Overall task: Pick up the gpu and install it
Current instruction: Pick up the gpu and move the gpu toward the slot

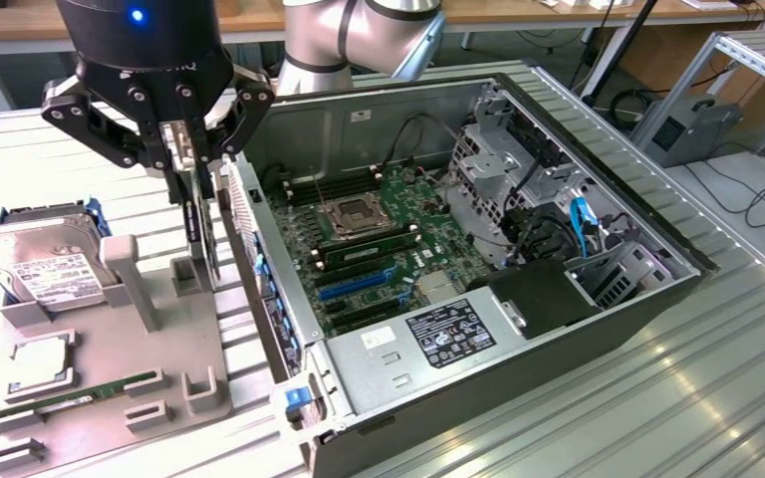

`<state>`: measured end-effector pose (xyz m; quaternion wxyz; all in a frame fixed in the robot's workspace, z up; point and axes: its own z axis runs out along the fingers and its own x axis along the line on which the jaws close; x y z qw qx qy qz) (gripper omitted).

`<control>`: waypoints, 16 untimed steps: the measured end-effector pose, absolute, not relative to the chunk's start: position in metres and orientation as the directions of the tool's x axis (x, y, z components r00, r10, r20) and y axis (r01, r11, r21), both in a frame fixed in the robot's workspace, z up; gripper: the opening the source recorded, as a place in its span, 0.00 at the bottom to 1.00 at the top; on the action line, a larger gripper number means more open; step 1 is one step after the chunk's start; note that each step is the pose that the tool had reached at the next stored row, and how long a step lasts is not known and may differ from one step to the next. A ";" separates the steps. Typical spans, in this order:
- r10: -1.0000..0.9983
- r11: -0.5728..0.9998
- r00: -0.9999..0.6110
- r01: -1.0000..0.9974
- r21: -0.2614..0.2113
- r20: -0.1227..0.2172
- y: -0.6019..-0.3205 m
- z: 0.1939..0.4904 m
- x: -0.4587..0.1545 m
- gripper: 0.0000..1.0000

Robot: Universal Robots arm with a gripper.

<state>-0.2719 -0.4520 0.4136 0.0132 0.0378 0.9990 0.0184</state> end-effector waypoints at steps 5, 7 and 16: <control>0.076 0.996 -0.997 0.075 0.038 -0.025 -0.452 0.411 -0.271 0.26; 0.076 0.996 -0.997 0.075 0.038 -0.025 -0.452 0.411 -0.271 0.26; 0.076 0.996 -0.997 0.075 0.038 -0.025 -0.452 0.407 -0.271 0.26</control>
